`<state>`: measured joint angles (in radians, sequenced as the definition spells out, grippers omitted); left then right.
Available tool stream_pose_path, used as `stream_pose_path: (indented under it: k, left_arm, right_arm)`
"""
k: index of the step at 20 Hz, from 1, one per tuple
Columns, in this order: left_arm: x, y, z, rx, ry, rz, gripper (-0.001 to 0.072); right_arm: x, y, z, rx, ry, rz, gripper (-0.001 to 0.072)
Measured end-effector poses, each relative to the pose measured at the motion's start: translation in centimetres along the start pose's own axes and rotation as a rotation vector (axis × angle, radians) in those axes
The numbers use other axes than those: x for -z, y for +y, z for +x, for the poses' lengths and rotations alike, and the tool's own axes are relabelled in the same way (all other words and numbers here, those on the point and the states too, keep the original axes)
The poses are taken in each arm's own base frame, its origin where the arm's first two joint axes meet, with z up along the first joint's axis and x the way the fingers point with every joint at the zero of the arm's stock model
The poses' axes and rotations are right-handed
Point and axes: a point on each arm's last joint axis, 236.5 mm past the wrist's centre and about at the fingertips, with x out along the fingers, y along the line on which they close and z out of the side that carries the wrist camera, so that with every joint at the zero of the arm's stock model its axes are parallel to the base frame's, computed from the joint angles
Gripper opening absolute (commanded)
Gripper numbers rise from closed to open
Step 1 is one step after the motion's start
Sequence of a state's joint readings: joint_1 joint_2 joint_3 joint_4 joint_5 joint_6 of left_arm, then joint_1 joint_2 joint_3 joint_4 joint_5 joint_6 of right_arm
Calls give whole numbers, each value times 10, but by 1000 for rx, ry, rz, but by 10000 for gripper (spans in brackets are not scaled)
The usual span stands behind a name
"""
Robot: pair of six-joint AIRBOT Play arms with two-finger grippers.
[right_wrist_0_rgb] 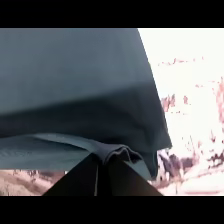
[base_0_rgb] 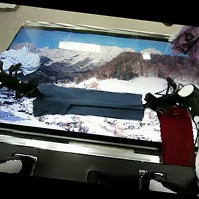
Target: Fold the clothes and pants, and hang the long-sleeved shirts on hangers.
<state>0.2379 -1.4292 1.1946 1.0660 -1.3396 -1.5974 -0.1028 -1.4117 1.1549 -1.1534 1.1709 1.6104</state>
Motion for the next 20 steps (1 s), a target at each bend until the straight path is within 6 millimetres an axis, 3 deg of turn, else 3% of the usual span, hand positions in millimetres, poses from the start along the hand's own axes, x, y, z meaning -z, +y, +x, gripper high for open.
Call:
stream_pose_path:
  k: [4, 8, 9, 10, 11, 12, 13, 15, 16, 18, 20]
  left_arm:
    - [-42, -9, 18, 1, 8, 46, 17]
    - [-67, -9, 37, -1, 31, 57, 19]
    - [-71, -8, 41, -1, 36, 57, 27]
    - [-74, -7, 46, -1, 43, 57, 104]
    - [-77, -6, 49, -2, 49, 56, 288]
    - [-78, -5, 52, -2, 54, 54, 477]
    - [-80, -5, 53, -1, 57, 54, 562]
    - [-82, -6, 48, 0, 57, 60, 623]
    - [-85, -6, 43, -6, 47, 64, 623]
    - [-92, -6, 28, -32, 19, 75, 623]
    - [-98, -9, 11, -56, -17, 95, 623]
  right_arm:
    - [-19, -3, 25, 1, 8, 15, 24]
    - [-34, -4, 48, -23, -8, 34, 30]
    - [-37, -5, 52, -28, -15, 42, 105]
    - [-39, -5, 55, -33, -20, 47, 281]
    - [-42, -4, 57, -38, -26, 53, 368]
    - [-44, -3, 57, -44, -31, 56, 375]
    - [-47, -3, 55, -48, -34, 57, 431]
    - [-56, -7, 43, -53, -39, 66, 463]
    - [-61, -13, 36, -53, -42, 82, 464]
    - [-62, -28, 25, -75, -15, 136, 546]
    - [-58, -38, 22, -110, 28, 155, 561]
